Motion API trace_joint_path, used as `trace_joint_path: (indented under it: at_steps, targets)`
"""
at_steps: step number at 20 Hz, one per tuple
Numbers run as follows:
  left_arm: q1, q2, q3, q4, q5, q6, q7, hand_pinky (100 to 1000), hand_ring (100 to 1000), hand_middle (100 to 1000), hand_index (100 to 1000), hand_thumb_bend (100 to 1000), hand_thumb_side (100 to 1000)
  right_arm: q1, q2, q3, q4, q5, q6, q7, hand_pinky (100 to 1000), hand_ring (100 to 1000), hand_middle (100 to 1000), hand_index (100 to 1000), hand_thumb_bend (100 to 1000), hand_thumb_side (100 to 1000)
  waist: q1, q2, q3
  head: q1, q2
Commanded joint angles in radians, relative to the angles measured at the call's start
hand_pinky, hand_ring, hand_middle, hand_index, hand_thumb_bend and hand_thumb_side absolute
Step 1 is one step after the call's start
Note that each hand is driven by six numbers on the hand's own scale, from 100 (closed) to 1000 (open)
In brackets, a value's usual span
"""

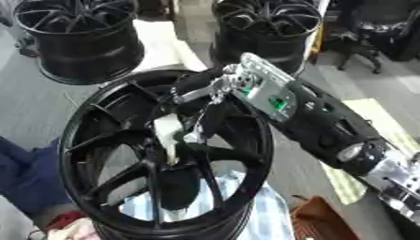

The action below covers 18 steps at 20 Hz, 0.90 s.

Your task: Pull the pin out of the wheel hub.

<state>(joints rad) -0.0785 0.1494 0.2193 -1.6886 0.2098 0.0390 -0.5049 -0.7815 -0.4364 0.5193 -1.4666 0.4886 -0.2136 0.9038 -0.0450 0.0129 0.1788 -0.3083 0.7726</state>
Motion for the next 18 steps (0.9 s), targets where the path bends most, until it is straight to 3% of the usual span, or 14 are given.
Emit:
trace_joint_path:
  at_steps: [1,11,18]
  targets:
    - [-0.013,0.004,-0.003,-0.010,0.003,-0.002,-0.003,689,1000,658,809,100,858,-0.013,-0.004,-0.001,-0.006,0.011,-0.013,0.003,880,888,789,906,110,469,0.005,-0.006,0.001,-0.003,-0.003]
    - [-0.016,0.003,-0.004,-0.010,0.005,0.000,-0.003,690,1000,657,809,100,858,-0.013,0.008,-0.002,-0.019,0.032,-0.033,-0.046,836,786,547,794,100,375,0.005,-0.007,0.005,-0.008,-0.003]
    - [-0.017,0.002,-0.004,-0.011,0.010,0.001,-0.002,689,1000,655,809,100,856,-0.025,-0.003,-0.007,-0.038,0.031,-0.044,-0.117,816,746,476,765,100,328,0.004,-0.008,0.008,-0.011,-0.003]
